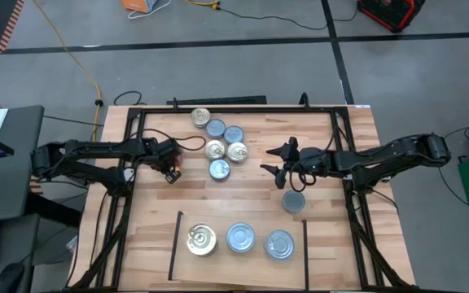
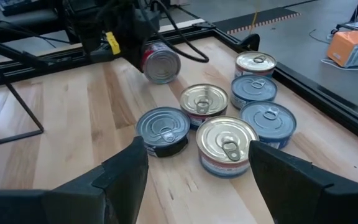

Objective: Stack canned seafood by type on shelf
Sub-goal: Put the red tuna can on the top of the right stacked tuna cans on the shelf

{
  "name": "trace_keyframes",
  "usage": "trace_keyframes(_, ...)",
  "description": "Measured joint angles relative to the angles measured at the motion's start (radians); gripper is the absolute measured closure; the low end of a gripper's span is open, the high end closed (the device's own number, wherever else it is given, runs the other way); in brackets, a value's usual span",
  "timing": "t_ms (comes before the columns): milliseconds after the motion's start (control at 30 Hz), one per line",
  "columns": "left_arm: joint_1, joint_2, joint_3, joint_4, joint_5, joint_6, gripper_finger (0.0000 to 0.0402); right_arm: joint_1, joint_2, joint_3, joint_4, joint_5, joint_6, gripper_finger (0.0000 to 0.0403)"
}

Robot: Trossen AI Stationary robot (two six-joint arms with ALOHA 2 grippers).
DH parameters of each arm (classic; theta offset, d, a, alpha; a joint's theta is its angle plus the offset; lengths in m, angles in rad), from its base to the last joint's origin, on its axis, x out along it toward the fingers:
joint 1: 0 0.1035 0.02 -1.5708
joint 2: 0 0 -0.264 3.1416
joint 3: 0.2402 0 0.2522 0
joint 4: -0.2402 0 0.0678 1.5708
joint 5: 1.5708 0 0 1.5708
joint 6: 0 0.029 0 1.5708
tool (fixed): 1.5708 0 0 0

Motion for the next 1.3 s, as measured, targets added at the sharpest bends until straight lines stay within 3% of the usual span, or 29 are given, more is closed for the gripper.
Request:
trace_keyframes(200, -0.026, -0.013, 0.055, -0.099, 0.047, 0.003, 0.0401, 0.000, 0.000, 0.000, -0.001, 0.000, 0.000, 0.0101)
trace_keyframes(400, -0.090, -0.105, 0.161, -0.207, -0.063, -0.010, 0.0401, 0.000, 0.000, 0.000, 0.000, 0.000, 0.004, 0.0101)
trace_keyframes(533, -0.128, -0.163, 0.169, -0.242, -0.082, -0.059, 0.0390, 0.007, 0.000, 0.000, -0.001, 0.000, 0.003, 0.0101)
trace_keyframes(800, -0.181, -0.219, 0.169, -0.272, -0.117, -0.170, 0.0266, 0.007, 0.000, 0.000, -0.001, -0.003, -0.012, 0.0101)
trace_keyframes(1033, -0.184, -0.191, 0.169, -0.234, -0.239, -0.208, 0.0151, 0.007, 0.000, 0.000, -0.001, -0.003, -0.013, 0.0101)
trace_keyframes(1167, -0.184, -0.150, 0.129, -0.094, -0.272, -0.182, 0.0112, 0.009, 0.000, 0.000, -0.001, -0.003, -0.002, 0.0101)
trace_keyframes(1300, -0.174, -0.099, 0.086, -0.013, -0.315, -0.172, 0.0102, 0.020, 0.000, 0.000, 0.000, -0.002, 0.004, 0.0101)
